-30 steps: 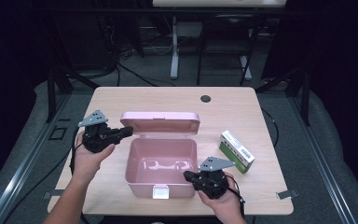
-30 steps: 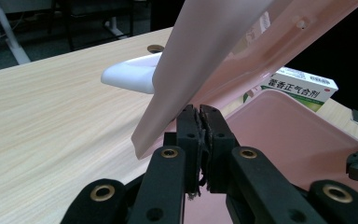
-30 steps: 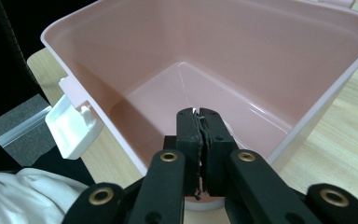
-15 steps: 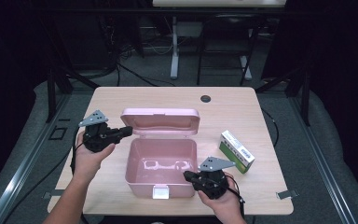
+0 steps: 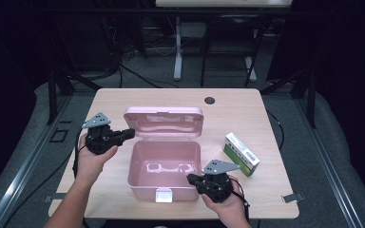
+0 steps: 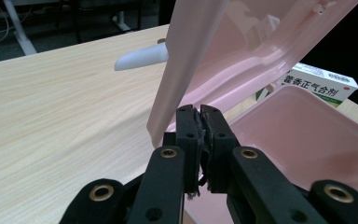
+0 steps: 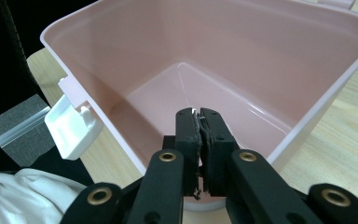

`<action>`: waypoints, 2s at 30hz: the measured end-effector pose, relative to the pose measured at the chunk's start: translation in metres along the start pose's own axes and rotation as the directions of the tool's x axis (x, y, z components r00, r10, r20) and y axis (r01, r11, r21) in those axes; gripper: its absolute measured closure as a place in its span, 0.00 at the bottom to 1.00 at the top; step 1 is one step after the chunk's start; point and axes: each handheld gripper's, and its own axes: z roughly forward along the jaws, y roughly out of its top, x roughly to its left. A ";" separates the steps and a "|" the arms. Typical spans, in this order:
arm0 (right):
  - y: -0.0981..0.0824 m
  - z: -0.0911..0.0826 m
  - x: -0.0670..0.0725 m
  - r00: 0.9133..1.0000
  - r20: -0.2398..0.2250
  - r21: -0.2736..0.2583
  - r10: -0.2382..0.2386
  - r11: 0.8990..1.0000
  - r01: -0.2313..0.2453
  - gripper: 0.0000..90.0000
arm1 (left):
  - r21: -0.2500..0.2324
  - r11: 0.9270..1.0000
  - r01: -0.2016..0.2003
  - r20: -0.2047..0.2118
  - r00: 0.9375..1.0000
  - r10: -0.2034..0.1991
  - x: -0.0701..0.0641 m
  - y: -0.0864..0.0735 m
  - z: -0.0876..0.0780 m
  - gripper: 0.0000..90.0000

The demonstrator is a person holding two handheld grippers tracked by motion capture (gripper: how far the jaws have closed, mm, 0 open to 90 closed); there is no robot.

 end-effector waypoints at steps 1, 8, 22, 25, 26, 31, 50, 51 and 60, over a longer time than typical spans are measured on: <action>0.000 0.000 0.000 1.000 -0.001 0.000 0.000 1.000 0.000 0.96 | -0.003 1.000 0.003 0.000 1.000 -0.003 0.000 0.000 0.001 0.96; 0.000 0.000 0.000 1.000 0.001 0.000 -0.003 1.000 0.003 0.96 | 0.001 1.000 0.014 -0.009 1.000 -0.014 0.004 -0.003 0.004 0.96; 0.000 0.000 0.000 1.000 0.003 0.001 -0.005 1.000 0.005 0.96 | 0.012 0.999 0.039 -0.034 0.999 -0.038 0.013 -0.009 0.011 0.96; 0.000 0.000 0.000 1.000 0.003 0.001 -0.005 1.000 0.005 0.97 | 0.020 0.999 0.045 -0.038 0.998 -0.044 0.016 -0.011 0.013 0.96; 0.000 0.000 0.000 1.000 0.003 0.001 -0.006 1.000 0.005 0.96 | 0.020 0.999 0.048 -0.038 0.998 -0.047 0.016 -0.011 0.014 0.96; 0.000 0.000 0.000 1.000 0.001 0.001 -0.005 1.000 0.005 0.97 | 0.033 0.998 0.061 -0.042 0.997 -0.059 0.019 -0.014 0.017 0.95; 0.000 0.000 -0.002 1.000 -0.010 0.001 -0.006 1.000 0.006 0.99 | 0.160 0.986 0.041 -0.003 0.999 -0.041 0.013 -0.027 0.035 0.93; 0.000 0.000 -0.002 1.000 -0.006 0.002 -0.009 1.000 0.009 0.99 | 0.149 0.988 0.044 -0.010 0.999 -0.043 0.012 -0.028 0.036 0.93; -0.001 0.000 -0.002 1.000 -0.010 0.001 -0.011 1.000 0.011 1.00 | 0.145 0.989 0.041 -0.009 0.999 -0.040 0.012 -0.029 0.036 0.93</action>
